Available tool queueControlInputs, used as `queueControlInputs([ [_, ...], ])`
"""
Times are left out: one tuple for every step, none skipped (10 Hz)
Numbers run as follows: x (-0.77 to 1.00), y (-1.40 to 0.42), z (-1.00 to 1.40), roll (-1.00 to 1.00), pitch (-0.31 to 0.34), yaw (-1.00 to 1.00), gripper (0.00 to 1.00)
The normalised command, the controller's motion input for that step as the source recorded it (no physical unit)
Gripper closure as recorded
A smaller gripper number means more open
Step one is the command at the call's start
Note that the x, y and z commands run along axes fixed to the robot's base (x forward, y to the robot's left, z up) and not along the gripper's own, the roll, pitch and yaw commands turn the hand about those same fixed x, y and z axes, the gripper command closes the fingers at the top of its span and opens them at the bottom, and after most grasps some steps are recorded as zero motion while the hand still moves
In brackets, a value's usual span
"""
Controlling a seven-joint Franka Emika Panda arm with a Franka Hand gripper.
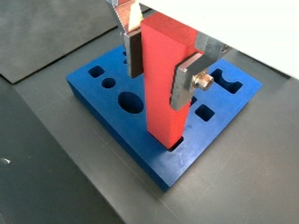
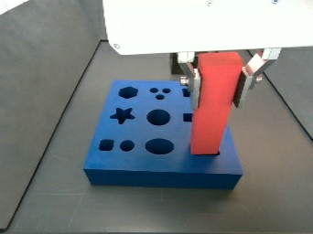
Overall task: Pick up the rectangle object. Move up. Place the rectangle object on the fixture. Regrasp the rectangle object. Move to above the board. Insert the rectangle object.
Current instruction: Insert the rectangle object.
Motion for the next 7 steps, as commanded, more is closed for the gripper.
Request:
queueControlInputs([
  [0.03, -0.01, -0.08, 0.0, 0.0, 0.0, 1.0],
  [0.12, -0.02, -0.08, 0.0, 0.0, 0.0, 1.0],
  [0.13, 0.0, -0.09, 0.0, 0.0, 0.0, 1.0],
  [0.03, 0.0, 0.0, 0.0, 0.0, 0.0, 1.0],
  [0.02, 0.0, 0.0, 0.0, 0.0, 0.0, 1.0],
  [0.01, 0.0, -0.03, 0.0, 0.0, 0.0, 1.0],
  [0.05, -0.05, -0.09, -0.01, -0.003, 0.0, 1.0],
])
